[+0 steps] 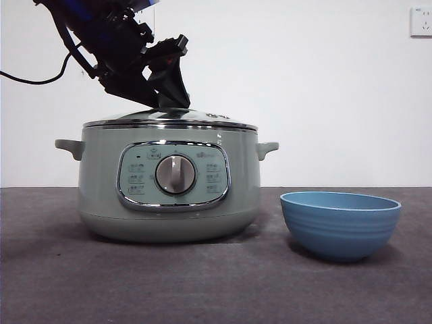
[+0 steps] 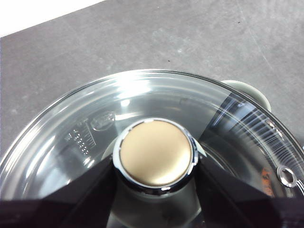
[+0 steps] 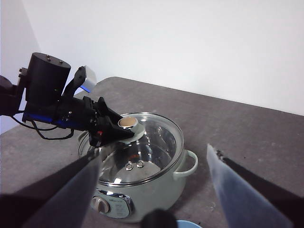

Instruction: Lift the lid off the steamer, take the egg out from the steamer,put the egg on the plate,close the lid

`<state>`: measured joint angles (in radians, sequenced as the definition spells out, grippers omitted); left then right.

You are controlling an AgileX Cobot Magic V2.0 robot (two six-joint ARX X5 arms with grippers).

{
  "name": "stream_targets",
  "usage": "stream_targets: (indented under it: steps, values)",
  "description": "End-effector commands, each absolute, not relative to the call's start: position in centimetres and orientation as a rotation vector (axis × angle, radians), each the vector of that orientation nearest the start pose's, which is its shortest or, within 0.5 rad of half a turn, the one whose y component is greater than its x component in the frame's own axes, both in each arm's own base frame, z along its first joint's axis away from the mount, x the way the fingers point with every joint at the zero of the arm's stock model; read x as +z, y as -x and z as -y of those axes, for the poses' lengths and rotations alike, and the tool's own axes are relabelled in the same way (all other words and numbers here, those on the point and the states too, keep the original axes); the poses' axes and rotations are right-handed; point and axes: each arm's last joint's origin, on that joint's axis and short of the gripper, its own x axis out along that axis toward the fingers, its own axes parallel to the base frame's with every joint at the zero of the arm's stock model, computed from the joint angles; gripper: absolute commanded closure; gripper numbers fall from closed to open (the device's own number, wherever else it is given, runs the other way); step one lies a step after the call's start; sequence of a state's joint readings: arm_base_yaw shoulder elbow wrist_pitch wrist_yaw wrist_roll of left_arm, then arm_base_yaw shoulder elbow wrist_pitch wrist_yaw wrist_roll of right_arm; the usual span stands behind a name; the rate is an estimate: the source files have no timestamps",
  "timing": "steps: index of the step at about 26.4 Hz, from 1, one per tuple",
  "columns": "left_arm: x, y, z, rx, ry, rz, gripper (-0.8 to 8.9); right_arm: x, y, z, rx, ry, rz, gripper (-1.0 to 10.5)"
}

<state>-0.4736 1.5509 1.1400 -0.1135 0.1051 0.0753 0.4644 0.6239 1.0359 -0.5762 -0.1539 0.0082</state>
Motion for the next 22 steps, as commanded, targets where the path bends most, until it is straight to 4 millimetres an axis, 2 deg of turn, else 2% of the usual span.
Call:
stream_targets:
  steps: [1,4,5,6,8,10,15,18,22]
  values:
    - [27.9,-30.8,16.3,-0.59,-0.164,-0.498,8.22,39.6,-8.8,-4.9,0.616,0.007,-0.162,5.6]
    - [27.6,-30.6,16.2,-0.589,-0.173,-0.543,7.98,39.6,-8.8,-4.9,0.619,0.007,-0.162,5.6]
    - [27.5,-30.5,16.2,-0.588,-0.174,-0.552,7.56,39.6,-8.8,-4.9,0.619,0.007,-0.162,5.6]
    - [27.5,-30.5,16.1,-0.588,-0.175,-0.556,6.87,39.6,-8.8,-4.9,0.619,0.007,-0.162,5.6]
    - [27.4,-30.5,16.1,-0.586,-0.172,-0.559,4.68,39.6,-8.8,-4.9,0.621,0.007,-0.163,5.6]
    - [27.5,-30.5,16.1,-0.58,-0.156,-0.564,3.1,39.6,-8.8,-4.9,0.621,0.007,-0.163,5.6]
    - [28.1,-30.2,15.9,-0.58,-0.154,-0.549,3.04,39.3,-8.7,-4.9,0.621,0.012,-0.194,5.6]
    - [29.2,-29.6,15.6,-0.581,-0.149,-0.517,3.04,39.0,-8.7,-4.9,0.62,0.016,-0.221,5.6]
    - [31.5,-27.8,14.7,-0.584,-0.14,-0.475,3.05,38.7,-8.6,-4.9,0.619,0.021,-0.253,5.6]
